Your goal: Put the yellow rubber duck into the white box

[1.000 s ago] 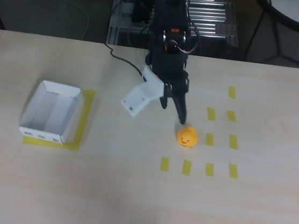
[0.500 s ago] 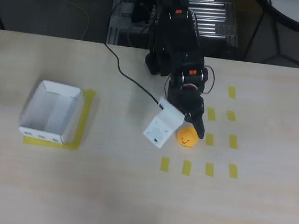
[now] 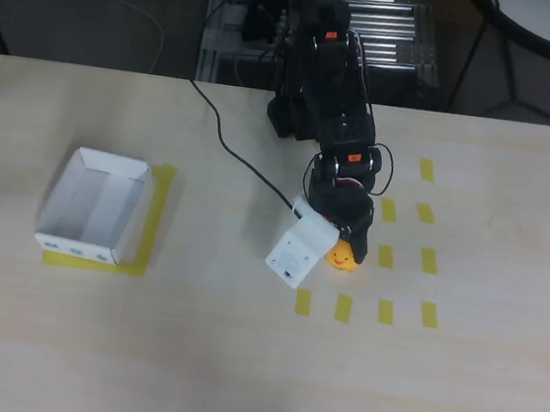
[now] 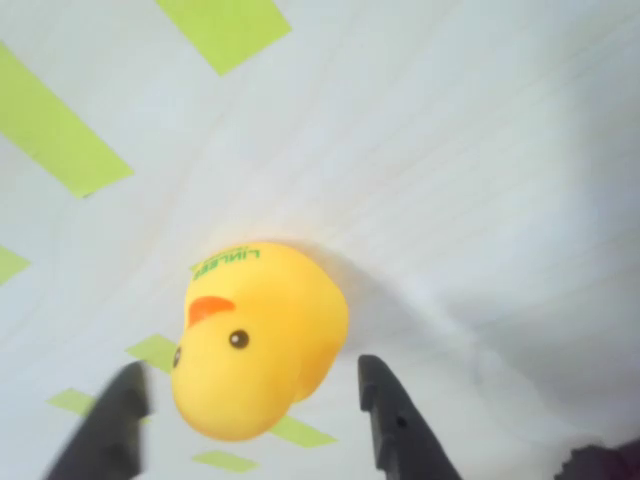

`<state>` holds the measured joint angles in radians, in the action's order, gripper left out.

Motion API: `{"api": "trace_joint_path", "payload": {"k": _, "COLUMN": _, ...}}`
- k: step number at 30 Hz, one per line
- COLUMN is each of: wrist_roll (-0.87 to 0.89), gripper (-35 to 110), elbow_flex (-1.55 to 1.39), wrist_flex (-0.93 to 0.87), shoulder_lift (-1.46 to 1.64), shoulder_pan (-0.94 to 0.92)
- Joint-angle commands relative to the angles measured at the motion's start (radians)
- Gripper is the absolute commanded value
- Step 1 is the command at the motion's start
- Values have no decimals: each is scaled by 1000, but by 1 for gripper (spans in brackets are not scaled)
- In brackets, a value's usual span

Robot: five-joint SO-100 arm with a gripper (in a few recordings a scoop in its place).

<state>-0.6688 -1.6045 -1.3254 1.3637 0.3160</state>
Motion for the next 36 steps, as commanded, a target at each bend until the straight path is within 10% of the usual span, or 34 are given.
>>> {"api": "trace_joint_path", "payload": {"k": 1, "wrist_roll": 3, "gripper": 11, "elbow_flex": -18, "wrist_flex": 38, "shoulder_lift": 8, "shoulder_pan": 21}}
{"api": "trace_joint_path", "payload": {"k": 13, "wrist_roll": 206, "gripper": 0, "elbow_flex": 288, "wrist_flex": -98, "shoulder_lift": 155, "shoulder_pan": -58}}
{"api": "trace_joint_path", "payload": {"k": 27, "wrist_roll": 305, "gripper": 0, "elbow_flex": 500, "wrist_flex": 5, "shoulder_lift": 511, "shoulder_pan": -1124}}
{"api": "trace_joint_path", "payload": {"k": 36, "wrist_roll": 192, "gripper": 0, "elbow_flex": 451, "wrist_flex": 239, "shoulder_lift": 86, "shoulder_pan": -1273}}
